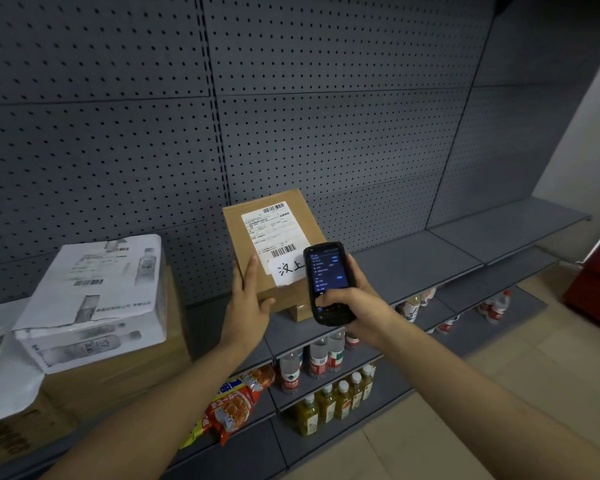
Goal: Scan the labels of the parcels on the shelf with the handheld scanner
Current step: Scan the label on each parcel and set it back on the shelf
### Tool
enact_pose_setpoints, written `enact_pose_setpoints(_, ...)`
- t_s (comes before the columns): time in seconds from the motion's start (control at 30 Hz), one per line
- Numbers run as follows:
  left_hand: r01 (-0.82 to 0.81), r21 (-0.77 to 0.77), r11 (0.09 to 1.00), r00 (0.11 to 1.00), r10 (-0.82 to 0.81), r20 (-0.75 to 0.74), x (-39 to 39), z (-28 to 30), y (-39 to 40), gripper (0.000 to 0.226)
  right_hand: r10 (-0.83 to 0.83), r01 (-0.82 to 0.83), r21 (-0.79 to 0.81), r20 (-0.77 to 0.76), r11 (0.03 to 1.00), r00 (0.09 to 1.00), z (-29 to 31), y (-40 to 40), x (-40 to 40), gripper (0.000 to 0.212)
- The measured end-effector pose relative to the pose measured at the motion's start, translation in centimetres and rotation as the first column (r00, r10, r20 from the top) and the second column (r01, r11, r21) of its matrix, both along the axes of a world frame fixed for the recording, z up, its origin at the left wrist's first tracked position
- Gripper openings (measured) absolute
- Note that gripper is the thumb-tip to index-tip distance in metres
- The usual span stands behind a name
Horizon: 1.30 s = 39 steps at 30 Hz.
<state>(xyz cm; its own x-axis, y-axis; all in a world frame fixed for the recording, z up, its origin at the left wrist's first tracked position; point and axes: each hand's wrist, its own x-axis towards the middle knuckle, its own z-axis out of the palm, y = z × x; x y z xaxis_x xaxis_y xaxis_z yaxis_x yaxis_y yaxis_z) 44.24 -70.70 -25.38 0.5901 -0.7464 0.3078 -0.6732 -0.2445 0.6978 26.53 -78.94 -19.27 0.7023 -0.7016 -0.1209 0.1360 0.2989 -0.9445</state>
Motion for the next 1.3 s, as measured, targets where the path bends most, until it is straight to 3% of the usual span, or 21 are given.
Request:
enact_pose_setpoints(0.33,-0.012,0.137,0.991,0.996,0.023,-0.085,-0.2,-0.6,-11.4,0.088,-0.023,0.023,-0.007,-0.012,1.000,1.000,-1.8,-12.2,0.8,0.088)
enact_pose_setpoints(0.57,-0.036,0.238,0.971,0.997,0.050,-0.051,1.4,-1.6,-17.7,0.091,-0.015,0.017,0.039,-0.038,0.999,0.999,-3.9,-18.9,2.2,0.088)
enact_pose_setpoints(0.97,-0.051,0.305,0.951,0.991,0.087,-0.105,2.2,-3.2,-20.6,0.088,0.011,-0.003,0.113,-0.072,0.994,0.997,-6.4,-22.1,4.6,0.085)
enact_pose_setpoints(1.3,-0.046,0.359,0.932,0.999,0.046,0.010,3.7,-4.5,-21.4,0.089,0.014,-0.008,0.047,-0.128,0.999,0.992,-7.0,-22.4,5.6,0.094)
